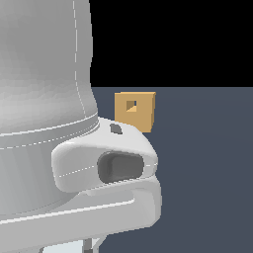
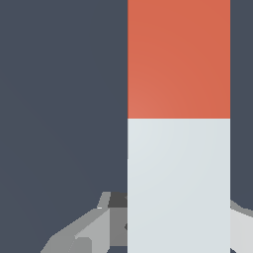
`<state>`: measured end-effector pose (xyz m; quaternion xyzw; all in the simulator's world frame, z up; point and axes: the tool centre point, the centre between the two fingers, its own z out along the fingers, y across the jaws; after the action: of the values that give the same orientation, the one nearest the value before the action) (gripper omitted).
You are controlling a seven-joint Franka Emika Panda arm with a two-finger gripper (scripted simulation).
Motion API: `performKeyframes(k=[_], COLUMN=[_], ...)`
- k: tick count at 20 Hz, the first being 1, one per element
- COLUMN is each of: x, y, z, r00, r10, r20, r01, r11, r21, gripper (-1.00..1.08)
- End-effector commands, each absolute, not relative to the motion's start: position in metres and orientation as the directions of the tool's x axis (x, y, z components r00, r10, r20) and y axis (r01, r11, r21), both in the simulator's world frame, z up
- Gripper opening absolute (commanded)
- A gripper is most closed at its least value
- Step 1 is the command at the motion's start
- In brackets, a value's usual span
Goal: Insert the peg into the horizontal hole in a box.
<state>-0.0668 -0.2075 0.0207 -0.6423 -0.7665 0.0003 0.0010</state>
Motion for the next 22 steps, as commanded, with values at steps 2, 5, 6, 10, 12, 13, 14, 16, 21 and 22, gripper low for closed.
performKeyframes(k=[2,5,6,10,12,13,14,16,21,22], x=[-0.067,-0.069,-0.069,-0.07,-0.071,-0.071,-0.071,-0.07,-0.067,-0.066], y=[-0.196,-0.182,-0.176,-0.15,-0.135,-0.127,-0.118,-0.102,-0.063,-0.055], z=[0.025,0.029,0.031,0.038,0.042,0.045,0.047,0.052,0.063,0.065], r00=[-0.16,-0.139,-0.131,-0.092,-0.07,-0.058,-0.046,-0.022,0.036,0.048], r10=[0.987,0.99,0.991,0.996,0.998,0.998,0.999,1.0,0.999,0.999], r20=[0.0,0.0,0.0,0.001,0.001,0.001,0.001,0.001,0.001,0.001], r01=[0.987,0.99,0.991,0.996,0.998,0.998,0.999,1.0,0.999,0.999], r11=[0.16,0.139,0.131,0.092,0.07,0.058,0.046,0.022,-0.036,-0.048], r21=[0.0,0.0,0.0,0.0,0.0,0.0,0.0,0.0,0.0,0.0], gripper=[-1.0,-1.0,-1.0,-1.0,-1.0,-1.0,-1.0,-1.0,-1.0,-1.0])
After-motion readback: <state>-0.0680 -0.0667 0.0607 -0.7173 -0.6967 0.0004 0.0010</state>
